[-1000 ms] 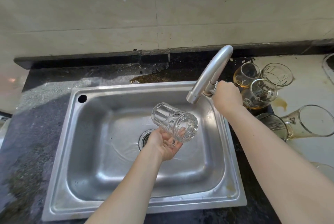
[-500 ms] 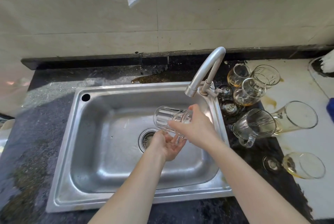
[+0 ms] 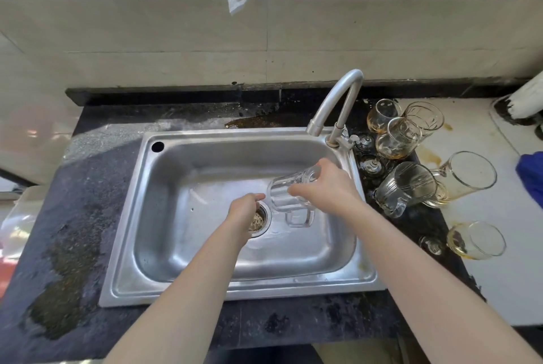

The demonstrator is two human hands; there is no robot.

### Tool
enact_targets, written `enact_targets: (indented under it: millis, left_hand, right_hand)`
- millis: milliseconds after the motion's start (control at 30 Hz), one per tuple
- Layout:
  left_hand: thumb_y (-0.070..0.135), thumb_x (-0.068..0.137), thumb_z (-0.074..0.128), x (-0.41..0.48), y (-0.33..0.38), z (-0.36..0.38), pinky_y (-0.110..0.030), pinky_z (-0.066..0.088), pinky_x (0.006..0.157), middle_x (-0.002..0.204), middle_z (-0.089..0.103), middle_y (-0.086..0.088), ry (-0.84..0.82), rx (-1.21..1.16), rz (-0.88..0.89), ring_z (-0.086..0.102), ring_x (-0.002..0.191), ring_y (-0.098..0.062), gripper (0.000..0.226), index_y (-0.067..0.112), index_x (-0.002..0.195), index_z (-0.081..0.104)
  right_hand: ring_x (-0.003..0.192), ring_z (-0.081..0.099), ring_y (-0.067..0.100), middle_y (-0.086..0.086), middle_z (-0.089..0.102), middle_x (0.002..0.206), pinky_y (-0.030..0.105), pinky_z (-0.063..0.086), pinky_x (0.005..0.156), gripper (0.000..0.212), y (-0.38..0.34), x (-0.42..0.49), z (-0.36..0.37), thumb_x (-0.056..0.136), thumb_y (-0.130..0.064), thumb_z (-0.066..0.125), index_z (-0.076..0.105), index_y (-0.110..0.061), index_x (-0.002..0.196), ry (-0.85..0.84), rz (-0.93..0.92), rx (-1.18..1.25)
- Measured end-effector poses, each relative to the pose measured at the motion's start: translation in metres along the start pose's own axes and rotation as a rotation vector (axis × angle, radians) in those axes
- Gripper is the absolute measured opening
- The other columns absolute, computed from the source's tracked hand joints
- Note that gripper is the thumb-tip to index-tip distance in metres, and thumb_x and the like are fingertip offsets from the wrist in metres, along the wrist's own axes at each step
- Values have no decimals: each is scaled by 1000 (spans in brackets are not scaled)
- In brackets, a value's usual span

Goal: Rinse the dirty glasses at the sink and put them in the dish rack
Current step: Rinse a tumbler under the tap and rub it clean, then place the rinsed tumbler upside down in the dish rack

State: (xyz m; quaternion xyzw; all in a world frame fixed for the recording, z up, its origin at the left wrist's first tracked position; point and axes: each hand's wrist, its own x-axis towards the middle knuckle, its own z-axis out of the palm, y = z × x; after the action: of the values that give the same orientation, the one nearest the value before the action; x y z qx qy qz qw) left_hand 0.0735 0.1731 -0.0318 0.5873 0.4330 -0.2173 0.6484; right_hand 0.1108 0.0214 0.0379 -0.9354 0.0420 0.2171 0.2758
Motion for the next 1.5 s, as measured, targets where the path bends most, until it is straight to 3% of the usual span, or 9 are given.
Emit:
enact_targets:
  millis: [233, 667, 867, 933, 1000, 1100, 1233, 1333, 1500]
  left_hand:
    - [33, 95, 47, -26, -12, -11, -58, 30, 100, 133, 57, -6, -83, 73, -15, 39, 128, -30, 34, 24, 125, 61]
    - [45, 92, 54, -113, -33, 0, -38, 40, 90, 120, 58, 0, -456, 421, 393, 47, 112, -16, 23, 28, 102, 66]
    - [43, 94, 54, -176, -73, 52, -34, 45, 94, 95, 74, -2, -725, 576, 410, 67, 95, -16, 34, 12, 102, 66]
    - [31, 97, 54, -206, -99, 75, -22, 53, 78, 79, 75, 1, -844, 597, 350, 71, 74, -9, 28, 6, 101, 67]
    - [21, 101, 46, -230, -128, 96, -14, 50, 58, 63, 70, 5, -960, 572, 247, 62, 49, -3, 26, 4, 106, 64]
    - [17, 105, 32, -271, -184, 140, -14, 45, 63, 53, 59, 7, -1114, 537, 131, 38, 44, -4, 39, -8, 129, 49]
    - [16, 104, 32, -330, -264, 192, -23, 39, 75, 61, 67, -20, -1209, 446, -28, 46, 37, -4, 46, -29, 103, 43]
    - [16, 100, 38, -375, -332, 230, -20, 45, 70, 48, 56, 2, -1266, 423, -96, 45, 36, -5, 28, 6, 75, 47]
    - [12, 104, 37, -439, -443, 280, -23, 57, 66, 59, 70, 1, -1222, 509, -218, 67, 53, -10, 24, 8, 87, 54]
  right_hand:
    - [98, 54, 26, 7, 53, 118, 36, 47, 76, 64, 4, -26, 13, 72, -43, 69, 44, -13, 123, 101, 7, 26]
    - [91, 65, 30, 14, 63, 121, 30, 55, 59, 43, 84, -176, 23, 71, -35, 80, 69, -17, 109, 186, 334, 1327]
    - [80, 65, 18, 7, 67, 103, 26, 50, 57, 59, 139, -281, 19, 68, -41, 78, 60, -18, 119, 276, 323, 1197]
    - [87, 64, 18, 5, 67, 102, 29, 48, 64, 48, 161, -324, 14, 75, -37, 76, 56, -19, 115, 371, 352, 1127]
    - [90, 66, 18, 4, 67, 107, 31, 48, 67, 57, 184, -360, 11, 70, -37, 81, 53, -18, 115, 511, 379, 1147]
    - [99, 68, 18, 3, 66, 115, 35, 54, 76, 80, 228, -425, 10, 56, -38, 88, 48, -17, 122, 757, 439, 1227]
    - [73, 65, 11, 2, 68, 90, 25, 48, 59, 40, 286, -515, 19, 77, -26, 79, 63, -8, 109, 826, 557, 1197]
    - [58, 56, 6, 2, 65, 82, 20, 39, 51, 25, 330, -576, 30, 93, -29, 60, 68, -6, 91, 878, 626, 1104]
    - [57, 57, 14, 7, 70, 83, 21, 39, 47, 25, 403, -667, 41, 100, -28, 49, 59, -6, 91, 1036, 658, 1234]
